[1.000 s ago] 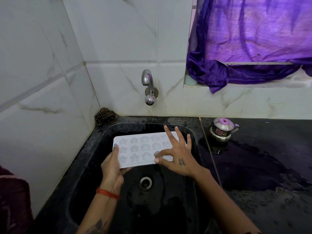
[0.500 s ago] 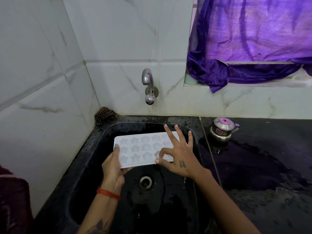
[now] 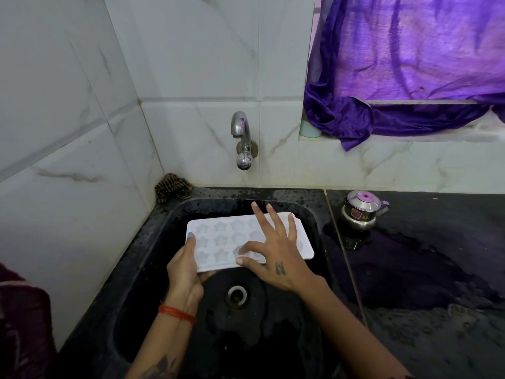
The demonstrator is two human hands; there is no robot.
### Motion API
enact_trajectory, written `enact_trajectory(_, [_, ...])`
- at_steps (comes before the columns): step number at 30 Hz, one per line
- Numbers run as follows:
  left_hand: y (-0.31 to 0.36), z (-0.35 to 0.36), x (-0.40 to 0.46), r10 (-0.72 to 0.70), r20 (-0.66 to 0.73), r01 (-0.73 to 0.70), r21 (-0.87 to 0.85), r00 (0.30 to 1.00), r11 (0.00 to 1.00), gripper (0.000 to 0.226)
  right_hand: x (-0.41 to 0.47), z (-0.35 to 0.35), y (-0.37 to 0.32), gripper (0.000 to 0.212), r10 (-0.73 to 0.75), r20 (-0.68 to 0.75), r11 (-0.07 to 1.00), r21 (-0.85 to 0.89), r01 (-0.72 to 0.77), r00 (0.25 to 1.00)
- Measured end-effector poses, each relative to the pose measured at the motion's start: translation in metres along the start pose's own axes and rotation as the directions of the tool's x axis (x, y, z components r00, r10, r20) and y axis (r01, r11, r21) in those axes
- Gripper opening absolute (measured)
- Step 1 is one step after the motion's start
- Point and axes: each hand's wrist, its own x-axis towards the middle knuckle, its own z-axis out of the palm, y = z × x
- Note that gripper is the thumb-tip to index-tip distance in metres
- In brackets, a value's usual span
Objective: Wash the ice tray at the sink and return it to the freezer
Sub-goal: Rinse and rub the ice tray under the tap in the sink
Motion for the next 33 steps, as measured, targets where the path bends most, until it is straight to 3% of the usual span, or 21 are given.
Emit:
enact_trajectory(4, [-0.0001,-0.0009,0.0005,0.009,0.005,-0.009,0.008,1.000,1.000,0.020,0.0010,0.0027,-0.0024,0.052,-0.009,0.046,0.999,-0.052,0.011,0.999])
enact_trajectory(10, [-0.0031,-0.0017,-0.0017,0.010,0.021,-0.010,0.014,1.000,1.000,0.019,-0.0002,0.0005,-0.0033,0.053,-0.008,0.106,1.000,0.003,0.007,0.994])
enact_trajectory(25, [-0.0032,0.0001,-0.0009,0.000,0.026,0.000,0.010,1.000,1.000,0.019,-0.0020,-0.0001,0.0001,0.047,-0.005,0.023,0.996,-0.084,0.007,1.000])
enact_trajectory(33, [-0.0027,0.0006,-0.0016,-0.003,0.011,0.003,0.013,1.000,1.000,0.019,-0.0010,0.0004,0.0005,0.051,0.013,0.077,0.999,-0.030,-0.011,0.997])
